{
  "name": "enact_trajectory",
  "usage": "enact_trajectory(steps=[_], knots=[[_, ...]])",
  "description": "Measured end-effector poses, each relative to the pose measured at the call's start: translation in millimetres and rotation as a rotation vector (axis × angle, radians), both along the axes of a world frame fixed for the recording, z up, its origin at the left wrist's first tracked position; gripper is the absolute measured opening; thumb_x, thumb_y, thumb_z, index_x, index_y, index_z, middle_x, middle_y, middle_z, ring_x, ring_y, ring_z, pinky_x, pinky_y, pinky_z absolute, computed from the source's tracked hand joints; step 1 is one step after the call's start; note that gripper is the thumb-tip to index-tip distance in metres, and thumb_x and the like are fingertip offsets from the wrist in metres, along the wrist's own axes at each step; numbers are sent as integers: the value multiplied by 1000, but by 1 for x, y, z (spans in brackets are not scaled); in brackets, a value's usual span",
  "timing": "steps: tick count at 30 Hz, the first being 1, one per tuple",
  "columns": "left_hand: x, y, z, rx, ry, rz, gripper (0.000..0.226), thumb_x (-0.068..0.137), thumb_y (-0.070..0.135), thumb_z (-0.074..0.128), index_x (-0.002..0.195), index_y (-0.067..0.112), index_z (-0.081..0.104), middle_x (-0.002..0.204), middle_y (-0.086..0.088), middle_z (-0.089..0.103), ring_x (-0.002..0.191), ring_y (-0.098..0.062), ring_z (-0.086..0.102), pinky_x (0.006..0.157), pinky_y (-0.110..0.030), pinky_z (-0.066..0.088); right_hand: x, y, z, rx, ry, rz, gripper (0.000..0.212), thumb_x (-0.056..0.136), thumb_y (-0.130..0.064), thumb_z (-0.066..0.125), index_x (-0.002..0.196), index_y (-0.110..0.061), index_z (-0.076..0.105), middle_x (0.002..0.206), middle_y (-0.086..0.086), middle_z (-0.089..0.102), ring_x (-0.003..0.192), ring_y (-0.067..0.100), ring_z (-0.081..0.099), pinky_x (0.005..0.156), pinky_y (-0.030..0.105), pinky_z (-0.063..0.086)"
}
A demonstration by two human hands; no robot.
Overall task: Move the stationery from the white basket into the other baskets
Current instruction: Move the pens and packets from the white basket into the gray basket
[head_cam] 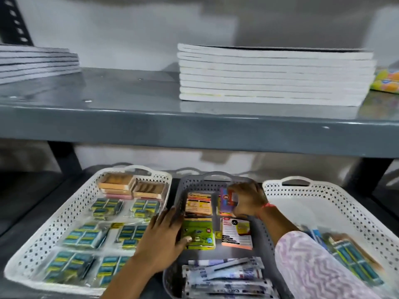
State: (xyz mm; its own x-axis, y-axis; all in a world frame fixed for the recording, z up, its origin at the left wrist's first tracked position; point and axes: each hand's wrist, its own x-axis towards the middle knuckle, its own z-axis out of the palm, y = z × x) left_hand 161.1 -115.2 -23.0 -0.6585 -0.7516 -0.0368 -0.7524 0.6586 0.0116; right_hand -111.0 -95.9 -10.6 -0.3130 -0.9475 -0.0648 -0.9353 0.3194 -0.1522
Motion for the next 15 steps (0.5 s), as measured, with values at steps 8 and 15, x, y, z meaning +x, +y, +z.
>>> enact_trajectory(steps=[8, 15], knots=[[-1, 2, -1, 78, 140, -14, 100, 65, 77, -8, 143, 23, 27, 155, -3, 25, 143, -22, 22, 118, -38, 15, -3, -19, -14, 213, -2, -1, 91, 64, -34, 77, 142, -29, 30, 149, 6, 35, 138, 33, 28, 112, 49, 28], [-1, 2, -6, 34, 202, -29, 97, 66, 79, 0, 142, 25, 26, 156, -2, 22, 143, -21, 21, 119, -36, 14, -5, -22, -14, 232, -65, -38, 94, 68, -26, 77, 145, -32, 24, 153, 8, 29, 140, 35, 24, 113, 52, 27]])
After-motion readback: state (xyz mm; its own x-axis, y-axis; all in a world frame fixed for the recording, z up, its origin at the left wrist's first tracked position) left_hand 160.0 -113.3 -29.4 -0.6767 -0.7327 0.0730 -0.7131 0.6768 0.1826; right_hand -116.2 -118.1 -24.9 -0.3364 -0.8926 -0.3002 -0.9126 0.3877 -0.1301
